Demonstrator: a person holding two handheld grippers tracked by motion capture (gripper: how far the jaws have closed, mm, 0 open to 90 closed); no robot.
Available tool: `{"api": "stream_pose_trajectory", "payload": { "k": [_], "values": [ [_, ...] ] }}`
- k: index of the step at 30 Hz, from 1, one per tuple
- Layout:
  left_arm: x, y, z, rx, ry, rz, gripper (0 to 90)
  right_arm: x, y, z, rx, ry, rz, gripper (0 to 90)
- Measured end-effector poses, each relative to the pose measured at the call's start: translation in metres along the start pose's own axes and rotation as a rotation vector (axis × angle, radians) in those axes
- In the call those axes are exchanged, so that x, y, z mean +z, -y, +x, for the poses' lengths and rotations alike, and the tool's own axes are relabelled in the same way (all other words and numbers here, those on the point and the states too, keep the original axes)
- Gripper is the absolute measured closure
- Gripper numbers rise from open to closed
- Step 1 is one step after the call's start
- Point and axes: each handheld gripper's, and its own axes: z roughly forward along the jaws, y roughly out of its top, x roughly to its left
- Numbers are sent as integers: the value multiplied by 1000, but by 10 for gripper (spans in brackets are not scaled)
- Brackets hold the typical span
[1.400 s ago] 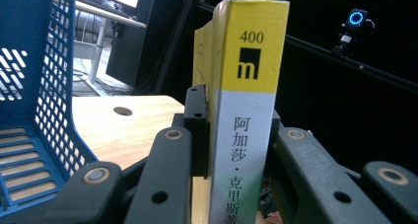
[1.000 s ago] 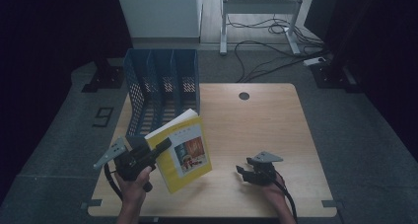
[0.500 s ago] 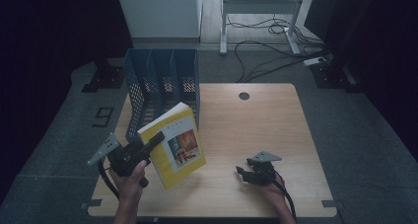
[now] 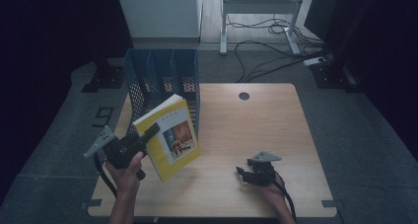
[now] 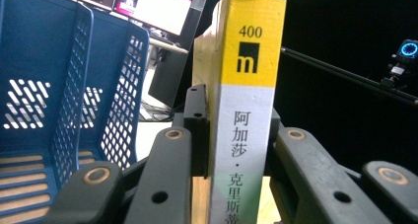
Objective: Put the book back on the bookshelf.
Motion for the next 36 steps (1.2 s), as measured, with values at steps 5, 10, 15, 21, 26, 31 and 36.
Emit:
{"api": "stream_pose_trajectory", "payload": {
  "k": [5, 10, 15, 21, 26, 31, 36],
  "values": [
    [3, -8, 1, 3, -9, -6, 757, -1, 1, -1, 13, -3, -3, 403],
    [5, -13, 2, 10, -25, -11, 756, -1, 1, -1, 13, -3, -3, 403],
    [9, -22, 4, 16, -44, -25, 756, -1, 1, -2, 21, -12, -5, 404],
    [13, -27, 6, 20, -65, -31, 756, -1, 1, -2, 20, -10, -5, 404],
    [19, -31, 9, 26, -83, -30, 756, -2, 1, -3, 28, -16, -8, 405],
    [24, -33, 12, 22, -87, -31, 757, -2, 1, -3, 33, -15, -9, 404],
    [30, -37, 16, 23, -103, -27, 756, -2, 1, -3, 34, -14, -9, 404]
  ]
}}
